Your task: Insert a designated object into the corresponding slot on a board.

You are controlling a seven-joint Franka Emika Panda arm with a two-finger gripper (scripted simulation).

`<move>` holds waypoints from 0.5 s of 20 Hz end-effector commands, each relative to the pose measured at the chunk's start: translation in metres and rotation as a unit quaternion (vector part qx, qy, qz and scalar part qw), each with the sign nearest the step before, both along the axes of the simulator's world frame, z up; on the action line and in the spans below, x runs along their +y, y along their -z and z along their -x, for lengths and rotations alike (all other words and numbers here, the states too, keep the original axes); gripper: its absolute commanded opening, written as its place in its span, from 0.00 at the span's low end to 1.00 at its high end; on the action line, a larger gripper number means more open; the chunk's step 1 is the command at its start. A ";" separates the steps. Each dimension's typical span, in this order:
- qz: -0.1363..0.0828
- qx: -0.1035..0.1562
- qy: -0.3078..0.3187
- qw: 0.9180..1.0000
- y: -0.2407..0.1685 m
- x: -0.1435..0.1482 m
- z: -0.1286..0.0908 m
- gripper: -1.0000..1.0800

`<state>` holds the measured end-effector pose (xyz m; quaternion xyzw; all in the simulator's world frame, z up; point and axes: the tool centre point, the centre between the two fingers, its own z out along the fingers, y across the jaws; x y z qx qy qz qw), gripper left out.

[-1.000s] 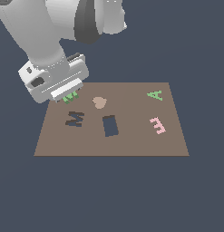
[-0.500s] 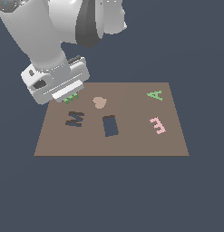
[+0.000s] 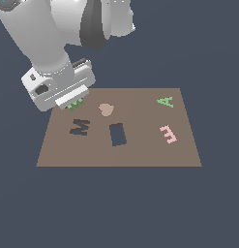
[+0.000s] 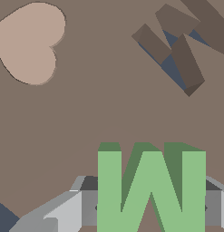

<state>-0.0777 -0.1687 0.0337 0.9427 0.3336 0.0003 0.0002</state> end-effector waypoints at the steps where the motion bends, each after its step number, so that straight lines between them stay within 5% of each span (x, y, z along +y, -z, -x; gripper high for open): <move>1: 0.000 0.000 0.000 1.000 0.000 0.000 0.000 0.00; 10: 0.000 0.000 -0.044 0.999 -0.001 0.000 -0.012 0.00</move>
